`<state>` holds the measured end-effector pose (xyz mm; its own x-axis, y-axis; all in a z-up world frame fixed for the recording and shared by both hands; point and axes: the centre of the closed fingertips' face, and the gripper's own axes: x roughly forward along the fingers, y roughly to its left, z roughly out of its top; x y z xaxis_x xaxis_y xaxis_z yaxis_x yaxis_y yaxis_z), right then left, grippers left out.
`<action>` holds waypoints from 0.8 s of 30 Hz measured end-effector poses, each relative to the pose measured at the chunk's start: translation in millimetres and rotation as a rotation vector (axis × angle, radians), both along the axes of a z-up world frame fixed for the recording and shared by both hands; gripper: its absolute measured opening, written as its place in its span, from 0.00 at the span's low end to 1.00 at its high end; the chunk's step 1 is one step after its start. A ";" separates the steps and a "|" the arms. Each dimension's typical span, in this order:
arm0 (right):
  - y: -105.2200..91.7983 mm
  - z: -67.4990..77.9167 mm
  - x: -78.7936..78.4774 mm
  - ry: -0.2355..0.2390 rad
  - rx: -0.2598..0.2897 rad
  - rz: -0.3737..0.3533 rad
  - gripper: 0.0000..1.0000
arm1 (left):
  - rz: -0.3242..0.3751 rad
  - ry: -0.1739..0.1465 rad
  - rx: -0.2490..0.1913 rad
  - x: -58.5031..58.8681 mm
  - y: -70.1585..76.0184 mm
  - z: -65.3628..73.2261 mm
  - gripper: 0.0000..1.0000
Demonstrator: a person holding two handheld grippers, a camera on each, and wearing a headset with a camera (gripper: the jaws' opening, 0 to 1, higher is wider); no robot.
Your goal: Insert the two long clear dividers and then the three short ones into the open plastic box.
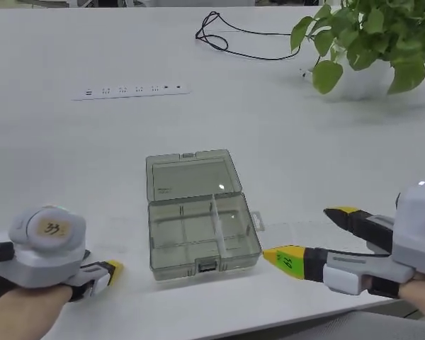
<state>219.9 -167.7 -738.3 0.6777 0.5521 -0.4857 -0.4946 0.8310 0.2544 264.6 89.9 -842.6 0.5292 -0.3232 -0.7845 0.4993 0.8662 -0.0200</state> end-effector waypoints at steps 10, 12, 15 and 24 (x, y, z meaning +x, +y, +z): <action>4.8 -3.9 1.0 0.011 0.003 0.011 0.89 | -0.003 0.005 -0.021 1.0 -2.3 3.2 0.31; 5.6 -3.8 1.3 0.011 0.007 0.012 0.89 | -0.003 0.004 -0.020 0.5 -2.7 4.1 0.31; 5.8 -3.7 1.7 0.011 0.007 0.011 0.88 | -0.004 -0.001 -0.025 0.2 -4.2 5.8 0.30; 8.1 -3.4 2.5 0.015 0.009 0.013 0.88 | 0.004 -0.003 -0.054 0.2 -6.2 8.3 0.30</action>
